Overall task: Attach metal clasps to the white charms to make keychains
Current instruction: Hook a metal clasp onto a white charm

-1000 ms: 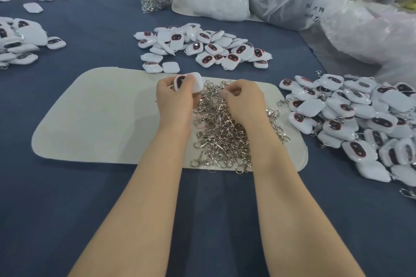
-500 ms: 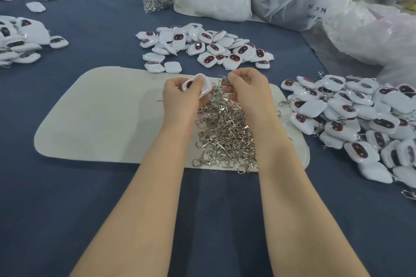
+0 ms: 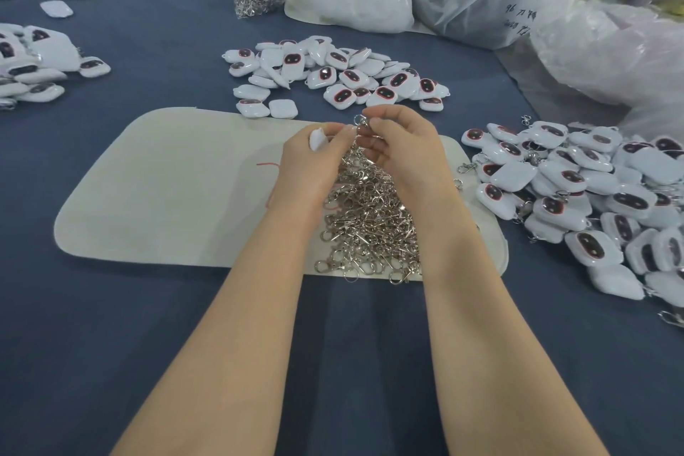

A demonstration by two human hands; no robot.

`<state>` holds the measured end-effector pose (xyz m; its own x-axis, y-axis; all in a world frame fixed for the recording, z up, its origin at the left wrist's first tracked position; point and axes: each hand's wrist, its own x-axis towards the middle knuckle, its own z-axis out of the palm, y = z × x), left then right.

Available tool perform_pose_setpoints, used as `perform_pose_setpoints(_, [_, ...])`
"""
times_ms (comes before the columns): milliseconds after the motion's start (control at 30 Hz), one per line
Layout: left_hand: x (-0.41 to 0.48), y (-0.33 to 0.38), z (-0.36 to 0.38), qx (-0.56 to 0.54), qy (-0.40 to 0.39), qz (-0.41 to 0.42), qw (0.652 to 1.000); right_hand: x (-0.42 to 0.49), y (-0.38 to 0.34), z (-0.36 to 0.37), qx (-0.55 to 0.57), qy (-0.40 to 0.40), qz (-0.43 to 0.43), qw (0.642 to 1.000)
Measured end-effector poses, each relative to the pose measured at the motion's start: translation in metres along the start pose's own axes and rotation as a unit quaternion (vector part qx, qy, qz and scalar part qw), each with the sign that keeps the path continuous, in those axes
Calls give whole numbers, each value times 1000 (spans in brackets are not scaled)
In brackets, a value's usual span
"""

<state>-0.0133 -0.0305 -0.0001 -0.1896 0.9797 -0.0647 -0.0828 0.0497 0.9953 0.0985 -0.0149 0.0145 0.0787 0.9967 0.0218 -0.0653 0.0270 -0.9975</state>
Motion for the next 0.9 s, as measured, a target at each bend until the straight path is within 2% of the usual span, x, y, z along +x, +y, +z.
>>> perform_pose_setpoints(233, [0,0,2,70,39,68,994,-1,2,3,-53,-19,-23,998])
perform_pose_setpoints(433, [4,-3,4,63,76,43,994,-2,3,5,-169,28,-54,984])
perform_pose_setpoints(600, [5,-3,4,66,106,56,991,-4,6,8,-267,19,-94,959])
perform_pose_setpoints(900, [2,-3,2,119,119,132,977,-6,9,18,-259,-3,-137,956])
